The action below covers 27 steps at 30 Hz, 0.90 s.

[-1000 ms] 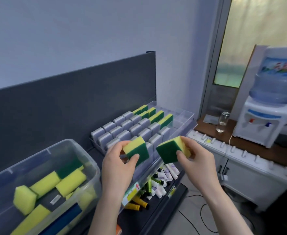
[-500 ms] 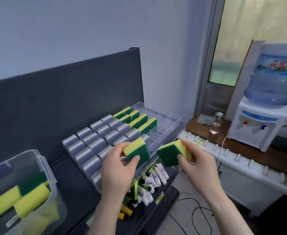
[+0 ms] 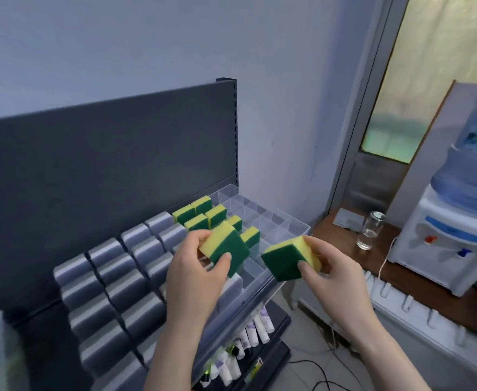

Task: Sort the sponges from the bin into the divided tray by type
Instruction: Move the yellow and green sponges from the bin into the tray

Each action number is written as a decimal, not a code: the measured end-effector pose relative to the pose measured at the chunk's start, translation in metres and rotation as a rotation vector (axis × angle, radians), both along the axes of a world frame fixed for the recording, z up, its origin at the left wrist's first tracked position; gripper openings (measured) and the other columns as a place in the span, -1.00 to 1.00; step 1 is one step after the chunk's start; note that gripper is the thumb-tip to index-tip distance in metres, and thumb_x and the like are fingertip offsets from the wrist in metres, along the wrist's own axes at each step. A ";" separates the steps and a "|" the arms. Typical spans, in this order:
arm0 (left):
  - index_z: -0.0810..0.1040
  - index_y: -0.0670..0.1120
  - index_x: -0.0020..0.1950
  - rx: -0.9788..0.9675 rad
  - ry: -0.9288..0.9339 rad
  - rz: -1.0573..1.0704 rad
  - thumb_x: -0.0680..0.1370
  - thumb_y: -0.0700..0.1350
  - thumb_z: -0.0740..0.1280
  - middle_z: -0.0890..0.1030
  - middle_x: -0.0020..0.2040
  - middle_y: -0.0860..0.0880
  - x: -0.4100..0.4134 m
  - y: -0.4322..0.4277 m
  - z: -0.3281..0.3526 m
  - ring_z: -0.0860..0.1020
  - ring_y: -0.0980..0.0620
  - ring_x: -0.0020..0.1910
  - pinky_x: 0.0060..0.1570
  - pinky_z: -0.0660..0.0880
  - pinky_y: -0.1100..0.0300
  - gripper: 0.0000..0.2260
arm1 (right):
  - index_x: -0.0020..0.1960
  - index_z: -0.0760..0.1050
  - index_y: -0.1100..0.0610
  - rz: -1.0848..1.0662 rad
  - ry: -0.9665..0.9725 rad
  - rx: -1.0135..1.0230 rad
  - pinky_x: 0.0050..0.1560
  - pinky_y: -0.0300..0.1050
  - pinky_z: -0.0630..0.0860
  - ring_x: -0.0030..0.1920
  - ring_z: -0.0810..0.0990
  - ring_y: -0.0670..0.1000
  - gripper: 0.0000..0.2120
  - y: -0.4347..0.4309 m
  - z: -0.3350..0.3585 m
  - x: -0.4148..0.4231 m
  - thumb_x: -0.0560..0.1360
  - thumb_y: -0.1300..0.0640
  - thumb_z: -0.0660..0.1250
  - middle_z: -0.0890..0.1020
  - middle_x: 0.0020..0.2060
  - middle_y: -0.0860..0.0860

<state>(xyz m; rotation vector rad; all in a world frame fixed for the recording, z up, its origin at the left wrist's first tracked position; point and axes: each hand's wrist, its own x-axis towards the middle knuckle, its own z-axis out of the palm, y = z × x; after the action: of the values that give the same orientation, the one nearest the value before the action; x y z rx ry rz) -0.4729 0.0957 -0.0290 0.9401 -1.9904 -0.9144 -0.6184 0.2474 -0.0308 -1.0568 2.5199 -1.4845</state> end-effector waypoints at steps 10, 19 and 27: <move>0.39 0.09 0.04 -0.039 -0.128 0.007 0.46 -0.06 0.42 0.50 -0.08 0.16 -0.030 -0.033 -0.008 0.49 0.19 -0.12 -0.34 0.40 0.39 -0.75 | 0.19 0.53 -0.04 0.102 -0.053 0.009 -0.14 -0.36 0.45 -0.07 0.54 -0.24 -0.62 -0.050 -0.013 -0.047 0.42 0.25 0.39 0.59 -0.09 -0.26; 0.39 0.17 0.25 -0.059 -0.164 -0.007 0.47 -0.10 0.40 0.45 0.02 0.24 -0.045 -0.031 -0.015 0.43 0.37 -0.03 -0.14 0.39 0.55 -0.59 | 0.05 0.51 -0.14 0.218 -0.090 0.030 -0.25 -0.46 0.44 -0.15 0.53 -0.20 -0.58 -0.066 -0.018 -0.078 0.37 0.33 0.35 0.61 -0.18 -0.24; 0.45 0.16 0.26 -0.106 -0.293 0.043 0.49 0.06 0.37 0.45 0.06 0.28 -0.061 -0.023 -0.014 0.40 0.41 -0.01 -0.13 0.34 0.51 -0.65 | 0.00 0.47 -0.23 0.406 -0.086 0.136 -0.20 -0.42 0.46 -0.14 0.55 -0.18 -0.55 -0.079 -0.014 -0.112 0.35 0.31 0.34 0.63 -0.18 -0.21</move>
<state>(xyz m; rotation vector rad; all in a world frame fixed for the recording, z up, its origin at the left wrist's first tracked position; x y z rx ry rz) -0.5336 0.0727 -0.0433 1.1024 -2.2290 -0.6695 -0.7302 0.1683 -0.0446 -1.3459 2.1443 -1.2011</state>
